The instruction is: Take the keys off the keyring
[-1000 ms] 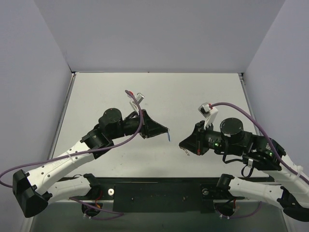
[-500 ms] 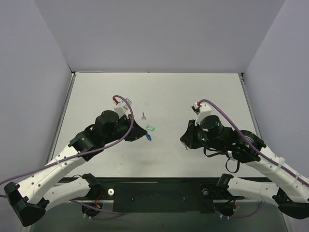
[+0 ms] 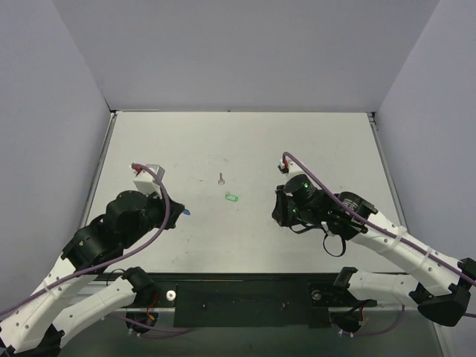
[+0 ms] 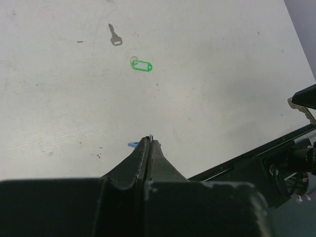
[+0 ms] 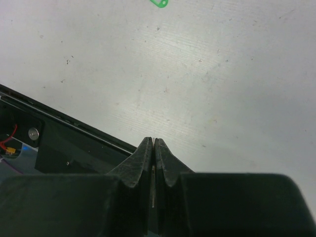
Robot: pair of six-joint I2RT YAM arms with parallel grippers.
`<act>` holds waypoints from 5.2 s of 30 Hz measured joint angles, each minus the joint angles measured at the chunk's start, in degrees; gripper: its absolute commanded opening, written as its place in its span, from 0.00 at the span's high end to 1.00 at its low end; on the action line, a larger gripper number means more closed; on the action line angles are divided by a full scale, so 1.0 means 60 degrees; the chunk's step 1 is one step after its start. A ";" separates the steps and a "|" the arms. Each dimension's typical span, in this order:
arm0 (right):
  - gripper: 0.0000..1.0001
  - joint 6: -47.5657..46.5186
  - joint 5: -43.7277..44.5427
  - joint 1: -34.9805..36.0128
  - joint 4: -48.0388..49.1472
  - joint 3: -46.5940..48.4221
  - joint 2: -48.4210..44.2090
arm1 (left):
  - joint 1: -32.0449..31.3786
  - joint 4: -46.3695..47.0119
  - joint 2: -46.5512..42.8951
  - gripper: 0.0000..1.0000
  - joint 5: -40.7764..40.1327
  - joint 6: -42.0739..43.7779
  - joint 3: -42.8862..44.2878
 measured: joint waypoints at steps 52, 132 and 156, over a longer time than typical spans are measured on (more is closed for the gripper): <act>0.41 0.0794 -0.2335 -0.2452 0.3344 0.2889 0.7909 | 0.0018 0.0029 -0.2106 1.00 -0.1315 0.0572 -0.1432; 0.36 0.0401 -0.0517 -0.2368 -0.0277 -0.1468 -0.2408 | 0.1628 0.2477 0.1894 0.15 0.0892 0.1027 -0.0710; 0.00 0.0353 -0.0568 -0.2368 0.0565 -0.0087 -0.4058 | 0.1639 0.2004 -0.2769 0.05 0.1271 0.1719 -0.2058</act>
